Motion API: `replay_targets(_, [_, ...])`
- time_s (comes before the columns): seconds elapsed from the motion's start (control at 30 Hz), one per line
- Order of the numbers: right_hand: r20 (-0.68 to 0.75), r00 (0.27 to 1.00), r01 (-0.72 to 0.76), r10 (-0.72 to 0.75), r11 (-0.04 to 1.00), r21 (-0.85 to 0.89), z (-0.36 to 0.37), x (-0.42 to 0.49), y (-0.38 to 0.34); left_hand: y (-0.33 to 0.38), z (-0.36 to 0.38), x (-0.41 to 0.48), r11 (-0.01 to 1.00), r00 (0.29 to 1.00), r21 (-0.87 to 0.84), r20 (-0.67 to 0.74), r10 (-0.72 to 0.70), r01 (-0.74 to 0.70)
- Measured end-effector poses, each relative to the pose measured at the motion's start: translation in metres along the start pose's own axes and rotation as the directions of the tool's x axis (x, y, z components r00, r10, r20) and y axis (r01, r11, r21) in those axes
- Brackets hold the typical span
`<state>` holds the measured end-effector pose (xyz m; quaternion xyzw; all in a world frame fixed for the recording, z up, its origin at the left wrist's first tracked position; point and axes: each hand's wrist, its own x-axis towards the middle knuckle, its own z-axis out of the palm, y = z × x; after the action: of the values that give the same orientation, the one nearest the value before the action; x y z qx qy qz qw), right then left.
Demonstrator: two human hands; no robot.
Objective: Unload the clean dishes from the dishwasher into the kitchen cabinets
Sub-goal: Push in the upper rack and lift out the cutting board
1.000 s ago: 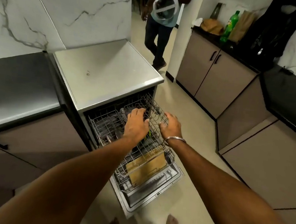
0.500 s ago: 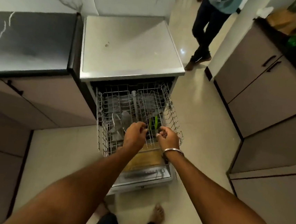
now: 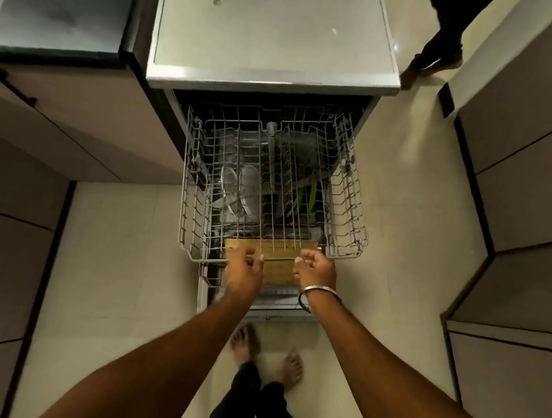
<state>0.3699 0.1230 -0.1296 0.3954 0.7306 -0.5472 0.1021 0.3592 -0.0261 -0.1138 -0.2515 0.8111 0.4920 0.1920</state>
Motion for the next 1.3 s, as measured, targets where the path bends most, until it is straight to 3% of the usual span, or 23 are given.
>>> replay_targets(0.2, [-0.020, 0.972, -0.217, 0.235, 0.925, 0.313, 0.031, 0.027, 0.020, -0.025, 0.033, 0.027, 0.924, 0.976, -0.315, 0.053, -0.212, 0.217])
replay_targets(0.4, [0.009, 0.897, -0.366, 0.442, 0.732, 0.575, 0.057, 0.052, 0.048, -0.036, 0.052, 0.045, 0.627, 0.880, -0.662, 0.107, -0.463, 0.411])
replay_targets(0.6, [0.046, 0.896, -0.337, 0.441, 0.610, 0.717, 0.073, 0.068, 0.057, -0.050, 0.069, 0.063, 0.425, 0.807, -0.809, 0.097, -0.583, 0.405])
replay_targets(0.87, [0.107, 0.921, -0.318, 0.375, 0.564, 0.762, 0.067, 0.065, 0.058, -0.046, 0.071, 0.064, 0.337, 0.809, -0.867, 0.118, -0.576, 0.367])
replay_targets(1.3, [0.115, 0.936, -0.292, 0.332, 0.553, 0.780, 0.077, 0.093, 0.025, -0.023, 0.068, 0.104, 0.386, 0.859, -0.864, 0.096, -0.502, 0.323])
